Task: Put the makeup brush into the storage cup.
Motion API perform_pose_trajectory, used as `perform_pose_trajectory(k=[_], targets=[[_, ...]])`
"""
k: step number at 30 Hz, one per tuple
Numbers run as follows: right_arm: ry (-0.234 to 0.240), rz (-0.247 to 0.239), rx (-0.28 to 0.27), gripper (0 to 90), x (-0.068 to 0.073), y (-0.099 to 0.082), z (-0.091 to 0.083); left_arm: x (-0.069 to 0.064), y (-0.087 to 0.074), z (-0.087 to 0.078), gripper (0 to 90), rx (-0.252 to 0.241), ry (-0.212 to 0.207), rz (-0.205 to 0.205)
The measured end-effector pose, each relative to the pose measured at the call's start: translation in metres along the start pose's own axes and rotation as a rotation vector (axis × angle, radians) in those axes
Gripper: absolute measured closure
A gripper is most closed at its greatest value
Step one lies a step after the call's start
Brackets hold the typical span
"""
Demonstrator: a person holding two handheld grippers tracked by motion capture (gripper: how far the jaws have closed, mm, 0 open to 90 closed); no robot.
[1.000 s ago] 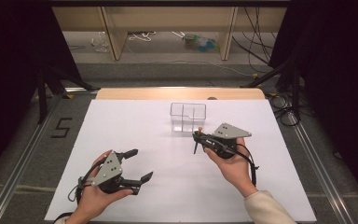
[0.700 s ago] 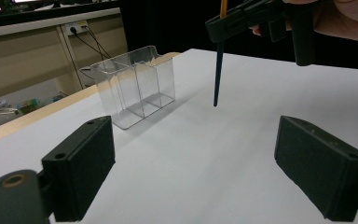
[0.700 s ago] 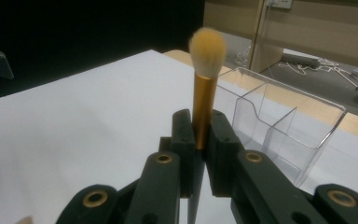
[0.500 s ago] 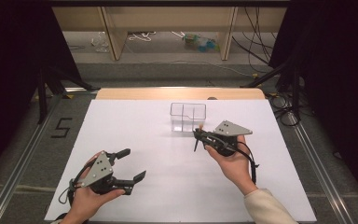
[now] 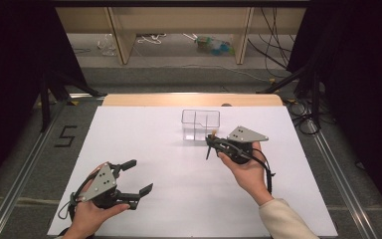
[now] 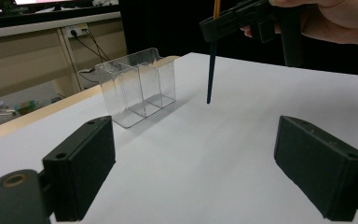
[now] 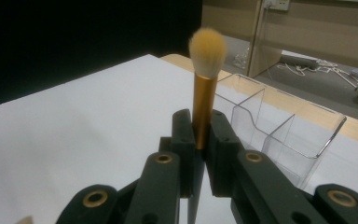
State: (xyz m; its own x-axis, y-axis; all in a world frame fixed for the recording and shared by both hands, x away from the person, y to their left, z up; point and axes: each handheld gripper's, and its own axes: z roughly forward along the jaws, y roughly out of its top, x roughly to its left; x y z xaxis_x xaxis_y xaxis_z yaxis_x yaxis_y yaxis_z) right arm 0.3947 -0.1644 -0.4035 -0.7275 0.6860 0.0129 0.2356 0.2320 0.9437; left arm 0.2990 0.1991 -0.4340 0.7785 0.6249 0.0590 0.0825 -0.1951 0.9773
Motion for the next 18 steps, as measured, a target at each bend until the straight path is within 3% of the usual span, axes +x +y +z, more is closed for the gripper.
perform_pose_trajectory(k=[2,5,6,8,12,13,15,18], targets=[[0.018,0.017,0.009,83.9,0.0004,-0.0002,0.0010,-0.0002,-0.0002,-0.0003,12.5,-0.002,0.004,-0.010],[0.006,0.000,0.000,83.9,-0.0012,0.0002,0.0023,0.0000,0.0001,0.0002,12.7,-0.003,0.002,-0.003],[0.011,0.018,0.005,83.9,-0.0004,0.0005,0.0029,0.0001,0.0000,0.0004,12.7,-0.001,-0.002,0.002],[-0.002,0.002,-0.002,83.9,-0.0020,0.0014,0.0031,-0.0004,-0.0006,0.0005,12.8,0.003,0.002,-0.012],[0.007,0.021,-0.006,83.9,-0.0028,0.0030,0.0057,-0.0001,-0.0005,0.0003,13.1,-0.001,0.002,-0.011],[-0.011,0.004,-0.006,83.9,-0.0038,0.0035,0.0057,0.0000,-0.0005,0.0004,13.3,-0.002,0.002,-0.011],[0.006,0.022,0.008,83.9,-0.0034,0.0039,0.0062,-0.0004,-0.0005,0.0007,13.4,0.002,0.001,-0.010],[-0.002,0.005,-0.009,83.9,-0.0053,0.0040,0.0072,-0.0004,-0.0005,0.0009,13.4,0.003,0.000,-0.008]])
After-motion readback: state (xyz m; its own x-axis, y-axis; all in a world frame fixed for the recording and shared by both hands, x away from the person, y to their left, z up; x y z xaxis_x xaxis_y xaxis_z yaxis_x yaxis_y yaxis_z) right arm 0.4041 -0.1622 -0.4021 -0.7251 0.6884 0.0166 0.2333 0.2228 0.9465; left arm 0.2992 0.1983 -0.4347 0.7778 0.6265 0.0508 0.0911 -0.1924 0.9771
